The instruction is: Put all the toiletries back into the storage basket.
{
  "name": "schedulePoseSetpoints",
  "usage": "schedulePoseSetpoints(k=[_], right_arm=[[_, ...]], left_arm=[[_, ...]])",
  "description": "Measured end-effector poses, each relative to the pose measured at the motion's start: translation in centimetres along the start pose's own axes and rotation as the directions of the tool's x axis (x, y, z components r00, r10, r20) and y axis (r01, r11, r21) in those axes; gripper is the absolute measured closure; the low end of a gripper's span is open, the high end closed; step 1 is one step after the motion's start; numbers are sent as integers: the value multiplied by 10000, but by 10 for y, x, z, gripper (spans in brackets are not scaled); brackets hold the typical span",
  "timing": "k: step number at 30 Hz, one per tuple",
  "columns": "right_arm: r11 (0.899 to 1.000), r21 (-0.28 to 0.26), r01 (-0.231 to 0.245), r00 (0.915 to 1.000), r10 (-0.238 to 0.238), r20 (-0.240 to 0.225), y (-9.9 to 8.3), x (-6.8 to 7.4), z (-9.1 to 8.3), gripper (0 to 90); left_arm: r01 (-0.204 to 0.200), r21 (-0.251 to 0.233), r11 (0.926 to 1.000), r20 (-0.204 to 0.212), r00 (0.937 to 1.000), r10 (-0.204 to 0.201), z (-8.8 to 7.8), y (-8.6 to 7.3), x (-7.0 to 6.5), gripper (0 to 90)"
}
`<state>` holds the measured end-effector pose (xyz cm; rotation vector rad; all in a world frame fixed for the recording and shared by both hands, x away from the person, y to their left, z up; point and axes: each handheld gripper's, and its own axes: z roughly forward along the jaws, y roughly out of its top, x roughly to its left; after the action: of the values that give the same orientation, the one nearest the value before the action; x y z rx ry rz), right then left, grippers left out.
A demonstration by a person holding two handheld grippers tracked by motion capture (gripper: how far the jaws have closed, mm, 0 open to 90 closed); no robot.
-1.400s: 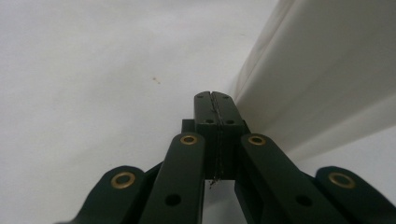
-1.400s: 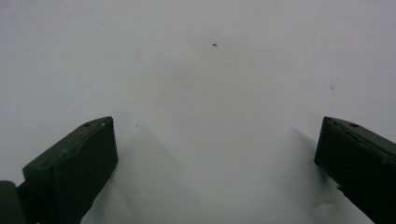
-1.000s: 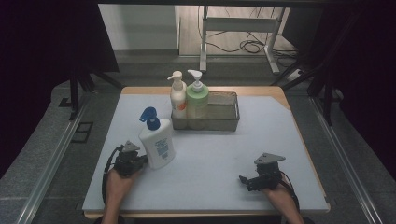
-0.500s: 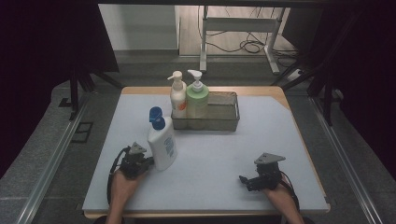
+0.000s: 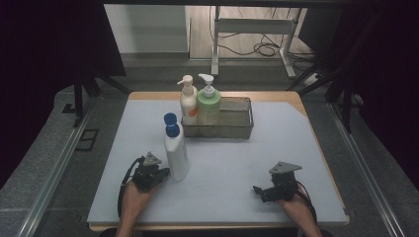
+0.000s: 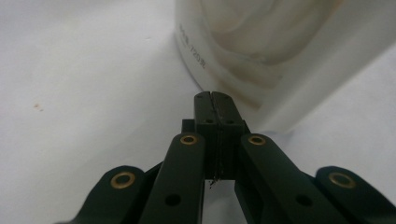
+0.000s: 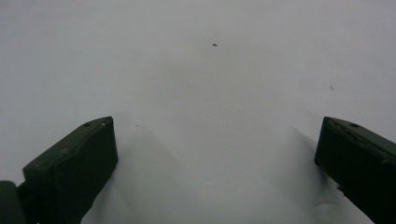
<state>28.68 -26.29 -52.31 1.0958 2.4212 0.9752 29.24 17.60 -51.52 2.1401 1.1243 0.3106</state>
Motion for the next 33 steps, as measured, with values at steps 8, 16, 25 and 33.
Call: schedulePoseSetpoints(k=[8,16,25,33], right_arm=[[10000,-4,0,10000,0,-2,0,0,0,0],[10000,-3,0,10000,0,-3,0,0,0,0],[10000,-1,-3,10000,3,0,0,0,0,0],[10000,-3,-2,10000,2,-3,0,0,0,0]], left_arm=[[-320,72,9995,86,9995,319,4,4,-12,895],[-669,120,9977,208,9976,666,9,8,-23,894],[-915,148,9957,341,9953,909,14,12,-31,895],[-1045,82,9945,550,9931,1039,21,18,-39,894]])
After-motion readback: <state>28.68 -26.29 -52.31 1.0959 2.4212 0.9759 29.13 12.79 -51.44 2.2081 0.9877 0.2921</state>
